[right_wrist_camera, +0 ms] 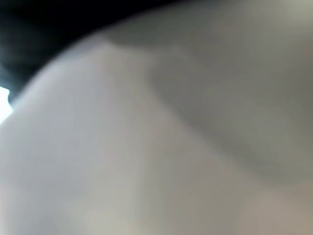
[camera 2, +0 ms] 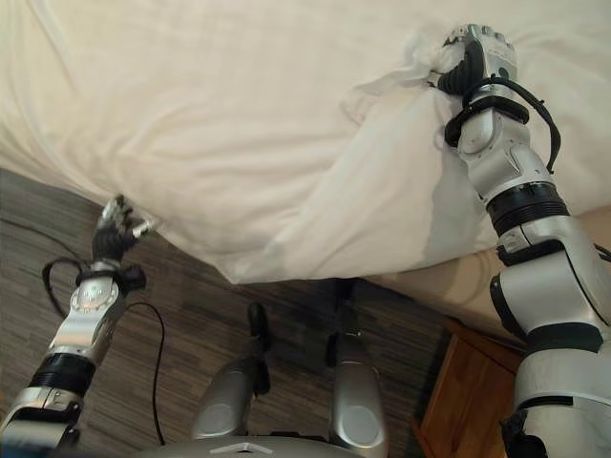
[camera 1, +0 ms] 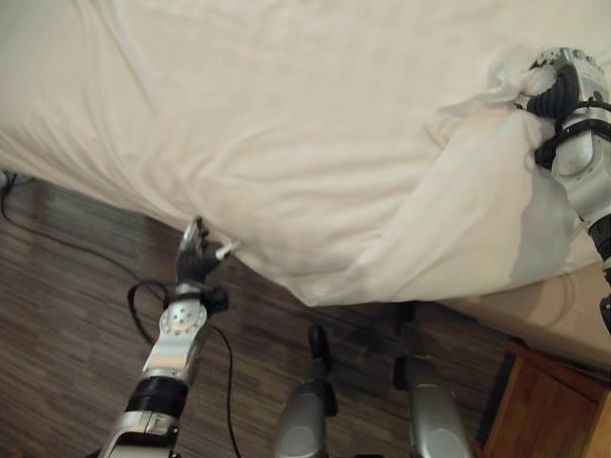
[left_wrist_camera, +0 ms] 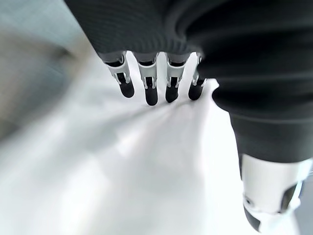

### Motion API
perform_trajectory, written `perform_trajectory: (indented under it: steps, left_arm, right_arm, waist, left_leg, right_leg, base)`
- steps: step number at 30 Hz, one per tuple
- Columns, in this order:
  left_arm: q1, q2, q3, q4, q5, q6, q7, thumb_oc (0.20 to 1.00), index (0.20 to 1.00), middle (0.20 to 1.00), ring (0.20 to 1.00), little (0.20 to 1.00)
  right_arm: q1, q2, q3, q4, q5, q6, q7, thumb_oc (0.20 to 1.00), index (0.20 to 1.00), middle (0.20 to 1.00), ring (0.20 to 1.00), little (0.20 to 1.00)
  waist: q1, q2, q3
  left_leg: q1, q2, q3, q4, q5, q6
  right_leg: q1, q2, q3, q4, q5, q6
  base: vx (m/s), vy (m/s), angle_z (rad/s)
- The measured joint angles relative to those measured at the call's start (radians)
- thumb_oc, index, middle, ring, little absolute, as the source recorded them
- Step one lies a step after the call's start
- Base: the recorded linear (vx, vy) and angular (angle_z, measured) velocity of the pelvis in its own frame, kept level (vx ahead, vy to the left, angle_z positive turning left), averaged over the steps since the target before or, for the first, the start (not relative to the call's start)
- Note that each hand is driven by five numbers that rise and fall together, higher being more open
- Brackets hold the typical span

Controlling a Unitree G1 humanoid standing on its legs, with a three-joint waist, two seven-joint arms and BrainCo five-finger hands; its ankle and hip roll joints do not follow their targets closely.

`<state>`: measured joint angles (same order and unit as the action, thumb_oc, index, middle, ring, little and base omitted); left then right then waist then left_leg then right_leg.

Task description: Making the bed.

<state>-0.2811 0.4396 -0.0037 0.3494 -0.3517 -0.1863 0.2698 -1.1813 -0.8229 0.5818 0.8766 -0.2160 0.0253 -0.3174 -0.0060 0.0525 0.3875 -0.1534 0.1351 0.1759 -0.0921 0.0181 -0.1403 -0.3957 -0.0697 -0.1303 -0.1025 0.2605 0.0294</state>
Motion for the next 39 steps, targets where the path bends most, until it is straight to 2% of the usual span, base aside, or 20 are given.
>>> perform_trajectory:
  steps: [3, 6, 7, 8, 9, 11, 13, 14, 16, 17, 19, 20, 21, 24, 26, 27, 30, 33, 35, 39]
  left_arm:
    - [-0.009, -0.005, 0.003, 0.024, 0.0, 0.0, 0.037, 1.0, 1.0, 1.0, 1.0, 1.0]
    - [0.014, 0.012, -0.013, 0.043, 0.0, 0.008, 0.037, 1.0, 1.0, 1.0, 1.0, 1.0]
    - [0.009, 0.017, -0.033, 0.045, 0.0, 0.03, 0.037, 1.0, 1.0, 1.0, 1.0, 1.0]
    - [0.016, 0.021, -0.032, 0.056, 0.0, 0.034, 0.037, 1.0, 1.0, 1.0, 1.0, 1.0]
    - [0.025, 0.027, -0.029, 0.07, 0.0, 0.037, 0.037, 1.0, 1.0, 1.0, 1.0, 1.0]
    - [0.048, 0.053, -0.028, 0.073, 0.0, 0.037, 0.032, 1.0, 1.0, 1.0, 1.0, 1.0]
    - [0.073, 0.061, -0.034, 0.077, 0.0, 0.038, 0.015, 1.0, 1.0, 1.0, 1.0, 1.0]
    - [0.073, 0.046, -0.043, 0.075, 0.0, 0.04, -0.007, 1.0, 1.0, 1.0, 1.0, 1.0]
    - [0.082, 0.048, -0.074, 0.087, 0.0, 0.051, -0.023, 1.0, 1.0, 1.0, 1.0, 1.0]
    - [0.088, 0.044, -0.08, 0.086, 0.0, 0.06, -0.032, 1.0, 1.0, 1.0, 1.0, 1.0]
    - [0.096, 0.066, -0.08, 0.087, 0.0, 0.069, -0.053, 1.0, 1.0, 1.0, 1.0, 1.0]
    - [0.096, 0.073, -0.08, 0.088, -0.001, 0.069, -0.056, 1.0, 1.0, 1.0, 1.0, 1.0]
    - [0.09, 0.072, -0.075, 0.097, -0.005, 0.069, -0.056, 1.0, 1.0, 1.0, 1.0, 1.0]
    - [0.073, 0.067, -0.068, 0.1, -0.042, 0.064, -0.056, 1.0, 1.0, 1.0, 1.0, 1.0]
    - [0.066, 0.069, -0.055, 0.101, -0.07, 0.064, -0.056, 1.0, 1.0, 1.0, 1.0, 1.0]
    - [0.057, 0.06, -0.054, 0.111, -0.079, 0.064, -0.056, 1.0, 1.0, 1.0, 1.0, 1.0]
    - [0.036, 0.053, -0.058, 0.141, -0.098, 0.064, -0.06, 1.0, 1.0, 1.0, 1.0, 1.0]
    - [0.045, 0.03, -0.035, 0.148, -0.136, 0.063, -0.059, 1.0, 1.0, 1.0, 1.0, 1.0]
    - [0.08, -0.006, -0.011, 0.15, -0.154, 0.061, -0.059, 1.0, 1.0, 1.0, 1.0, 1.0]
    - [0.089, -0.042, 0.002, 0.178, -0.154, 0.065, -0.046, 1.0, 1.0, 1.0, 1.0, 1.0]
  right_arm:
    - [0.003, -0.004, 0.003, -0.021, 0.0, 0.009, 0.004, 0.2, 0.2, 0.2, 0.2, 0.2]
    - [0.069, -0.019, -0.045, -0.063, -0.002, 0.043, 0.022, 0.2, 0.2, 0.2, 0.2, 0.2]
    - [0.199, -0.026, -0.195, -0.197, -0.002, 0.048, 0.033, 0.2, 0.2, 0.2, 0.2, 0.2]
    - [0.237, -0.013, -0.218, -0.2, -0.002, 0.048, 0.032, 0.2, 0.2, 0.2, 0.2, 0.2]
    - [0.261, -0.007, -0.218, -0.183, -0.002, 0.051, 0.04, 0.2, 0.2, 0.2, 0.2, 0.2]
    - [0.273, -0.007, -0.22, -0.112, -0.001, 0.06, 0.044, 0.2, 0.2, 0.2, 0.2, 0.2]
    - [0.326, -0.005, -0.234, -0.08, 0.0, 0.079, 0.044, 0.2, 0.2, 0.2, 0.2, 0.2]
    - [0.403, 0.0, -0.3, -0.08, 0.0, 0.079, 0.043, 0.2, 0.2, 0.2, 0.2, 0.2]
    - [0.441, 0.011, -0.296, -0.073, 0.001, 0.092, 0.055, 0.2, 0.2, 0.2, 0.2, 0.2]
    - [0.446, 0.011, -0.296, -0.074, 0.001, 0.092, 0.064, 0.2, 0.2, 0.2, 0.2, 0.2]
    - [0.436, 0.023, -0.298, -0.074, 0.001, 0.073, 0.076, 0.2, 0.2, 0.2, 0.2, 0.2]
    - [0.426, 0.033, -0.298, -0.073, 0.001, 0.068, 0.081, 0.2, 0.2, 0.2, 0.2, 0.2]
    - [0.403, 0.052, -0.297, -0.054, 0.001, 0.051, 0.087, 0.2, 0.2, 0.2, 0.2, 0.2]
    - [0.39, 0.055, -0.286, -0.019, 0.026, 0.049, 0.09, 0.2, 0.2, 0.2, 0.2, 0.2]
    - [0.363, 0.056, -0.264, 0.002, 0.032, 0.046, 0.1, 0.2, 0.2, 0.2, 0.2, 0.2]
    - [0.358, 0.058, -0.252, 0.015, 0.039, 0.045, 0.107, 0.2, 0.2, 0.2, 0.2, 0.2]
    - [0.356, 0.071, -0.222, 0.048, 0.042, 0.031, 0.11, 0.2, 0.2, 0.2, 0.2, 0.2]
    - [0.399, 0.079, -0.237, -0.003, 0.066, 0.023, 0.109, 0.2, 0.2, 0.2, 0.2, 0.2]
    - [0.556, 0.112, -0.355, -0.166, 0.064, 0.011, 0.093, 0.2, 0.2, 0.2, 0.2, 0.2]
    - [0.782, 0.147, -0.364, -0.213, 0.046, 0.015, 0.086, 0.2, 0.2, 0.2, 0.2, 0.2]
  waist:
    - [-0.031, -0.04, -0.003]
    - [-0.073, -0.091, -0.021]
    - [-0.084, -0.111, -0.017]
    - [-0.088, -0.129, -0.019]
    - [-0.1, -0.148, -0.019]
    - [-0.108, -0.178, -0.018]
    - [-0.131, -0.21, -0.039]
    - [-0.125, -0.192, -0.029]
    - [-0.083, -0.174, -0.018]
    - [-0.07, -0.171, -0.019]
    - [-0.029, -0.179, -0.02]
    - [-0.017, -0.174, -0.019]
    - [-0.009, -0.141, -0.021]
    - [-0.018, -0.114, -0.022]
    - [-0.015, -0.113, -0.022]
    - [-0.015, -0.109, -0.021]
    - [-0.021, -0.107, -0.022]
    - [-0.027, -0.083, -0.029]
    - [-0.044, -0.068, -0.034]
    - [-0.087, -0.047, -0.049]
  left_leg:
    - [0.037, 0.008, 0.002, 0.0, -0.006, -0.005]
    - [0.075, -0.016, 0.003, 0.001, -0.013, -0.003]
    - [0.097, -0.028, 0.002, -0.001, -0.011, 0.016]
    - [0.12, -0.034, 0.007, -0.001, -0.011, 0.016]
    - [0.147, -0.042, 0.02, -0.001, -0.013, 0.018]
    - [0.172, -0.045, 0.052, -0.001, -0.02, 0.035]
    - [0.169, -0.055, 0.065, 0.0, 0.008, 0.075]
    - [0.174, -0.02, 0.061, 0.001, 0.015, 0.075]
    - [0.171, 0.025, 0.078, 0.022, 0.024, 0.072]
    - [0.174, 0.035, 0.084, 0.027, 0.024, 0.071]
    - [0.17, 0.03, 0.091, 0.054, 0.018, 0.053]
    - [0.163, 0.046, 0.097, 0.063, 0.024, 0.045]
    - [0.142, 0.086, 0.12, 0.074, 0.024, 0.045]
    - [0.115, 0.107, 0.14, 0.082, 0.033, 0.036]
    - [0.1, 0.101, 0.183, 0.081, 0.036, 0.024]
    - [0.099, 0.104, 0.212, 0.082, 0.041, 0.001]
    - [0.099, 0.097, 0.223, 0.078, 0.044, -0.005]
    - [0.103, 0.108, 0.238, 0.074, 0.047, -0.007]
    - [0.132, 0.117, 0.249, 0.046, 0.058, -0.024]
    - [0.166, 0.135, 0.253, 0.023, 0.061, -0.03]
  right_leg:
    - [0.027, 0.003, 0.017, 0.0, 0.003, -0.003]
    - [0.067, -0.019, 0.022, 0.001, 0.011, 0.014]
    - [0.089, -0.029, 0.013, 0.006, 0.014, 0.023]
    - [0.1, -0.033, 0.019, 0.013, 0.02, 0.032]
    - [0.119, -0.042, 0.019, 0.016, 0.036, 0.055]
    - [0.122, -0.048, 0.025, 0.011, 0.103, 0.151]
    - [0.127, -0.089, 0.022, 0.038, 0.008, 0.222]
    - [0.103, -0.083, 0.027, 0.204, -0.087, 0.114]
    - [0.091, -0.13, 0.03, 0.445, -0.239, 0.122]
    - [0.108, -0.15, 0.032, 0.472, -0.258, 0.122]
    - [0.205, -0.202, 0.057, 0.396, -0.285, 0.139]
    - [0.227, -0.187, 0.047, 0.33, -0.289, 0.142]
    - [0.242, -0.146, 0.055, 0.234, -0.244, 0.129]
    - [0.225, -0.115, 0.077, 0.15, -0.186, 0.119]
    - [0.222, -0.129, 0.075, 0.069, -0.149, 0.102]
    - [0.224, -0.14, 0.056, 0.029, -0.12, 0.106]
    - [0.221, -0.141, 0.059, -0.002, -0.068, 0.119]
    - [0.208, -0.119, 0.078, 0.004, -0.045, 0.111]
    - [0.219, -0.104, 0.08, 0.004, -0.045, 0.11]
    - [0.245, -0.084, 0.077, 0.004, -0.053, 0.109]
  base:
    - [-0.03, 0.042, -0.16]
    - [-0.16, 0.223, 0.11]
    - [-0.24, 0.032, 0.07]
    - [-0.27, -0.013, -0.17]
    - [-0.15, -0.022, -0.38]
    - [-0.21, -0.037, -0.37]
    - [-0.36, -0.077, 0.02]
    - [-0.34, -0.108, 0.05]
    - [-0.36, -0.142, -0.2]
    - [-0.19, -0.095, -0.25]
    - [-0.22, -0.245, -0.39]
    - [-0.31, -0.358, -0.7]
    - [-0.24, -0.231, -0.6]
    - [-0.19, -0.163, -0.43]
    - [-0.14, -0.177, -0.57]
    - [-0.09, -0.135, -0.45]
    - [-0.11, -0.139, -0.22]
    - [-0.04, -0.111, -0.16]
    - [0.02, -0.103, -0.11]
    - [0.02, -0.106, -0.07]
